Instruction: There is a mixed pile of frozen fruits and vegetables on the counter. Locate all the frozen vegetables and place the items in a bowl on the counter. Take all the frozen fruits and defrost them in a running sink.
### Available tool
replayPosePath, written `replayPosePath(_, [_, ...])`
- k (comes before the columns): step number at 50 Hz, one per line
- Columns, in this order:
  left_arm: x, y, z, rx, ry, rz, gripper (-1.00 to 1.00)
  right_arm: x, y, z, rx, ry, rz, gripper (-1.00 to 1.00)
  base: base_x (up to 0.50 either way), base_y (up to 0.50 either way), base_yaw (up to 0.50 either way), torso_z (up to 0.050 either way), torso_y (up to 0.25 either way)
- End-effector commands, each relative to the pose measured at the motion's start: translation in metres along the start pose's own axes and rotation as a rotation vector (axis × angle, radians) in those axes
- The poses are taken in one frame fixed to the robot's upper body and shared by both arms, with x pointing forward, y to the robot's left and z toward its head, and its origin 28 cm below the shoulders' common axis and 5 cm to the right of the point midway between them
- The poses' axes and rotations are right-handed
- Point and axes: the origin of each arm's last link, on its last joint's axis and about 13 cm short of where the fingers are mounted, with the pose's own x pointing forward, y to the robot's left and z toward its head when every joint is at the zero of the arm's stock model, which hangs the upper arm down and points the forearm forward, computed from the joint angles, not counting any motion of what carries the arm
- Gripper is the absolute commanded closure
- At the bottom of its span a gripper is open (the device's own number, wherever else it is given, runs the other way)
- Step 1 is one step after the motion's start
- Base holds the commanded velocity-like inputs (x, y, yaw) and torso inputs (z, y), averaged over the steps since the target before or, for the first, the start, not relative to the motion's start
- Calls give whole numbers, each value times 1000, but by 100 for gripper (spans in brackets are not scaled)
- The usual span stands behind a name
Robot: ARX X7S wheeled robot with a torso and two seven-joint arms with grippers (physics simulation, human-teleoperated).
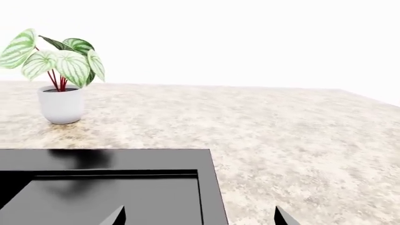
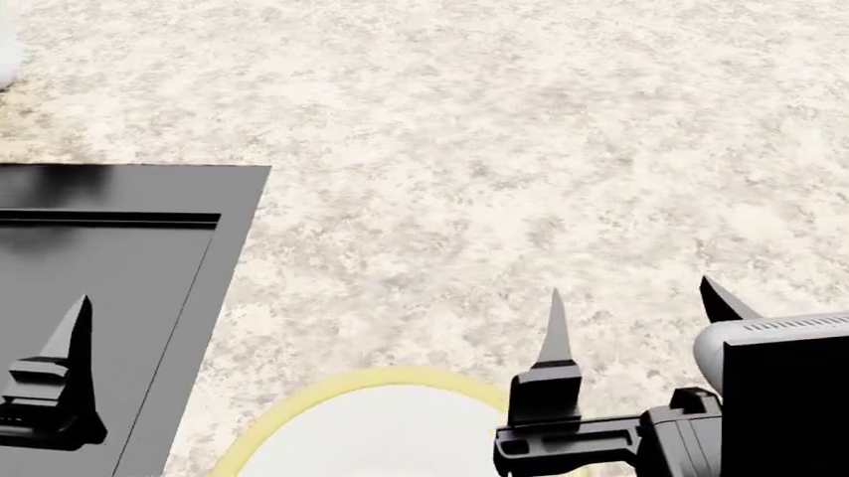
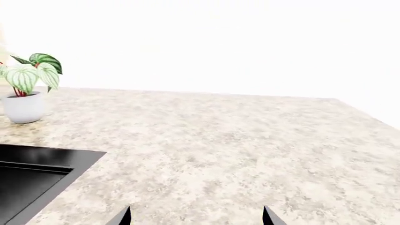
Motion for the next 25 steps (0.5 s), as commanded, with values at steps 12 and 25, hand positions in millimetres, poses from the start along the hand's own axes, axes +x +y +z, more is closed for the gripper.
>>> replayPosePath(12, [-1,2,2,1,-9,9,-100,-3,-1,3,25,-25,-7,-100,0,500,0,0,0])
replayPosePath(25, [-1,3,2,4,-10,12,-100,-1,0,2,14,-26,-15,-100,0,500,0,0,0])
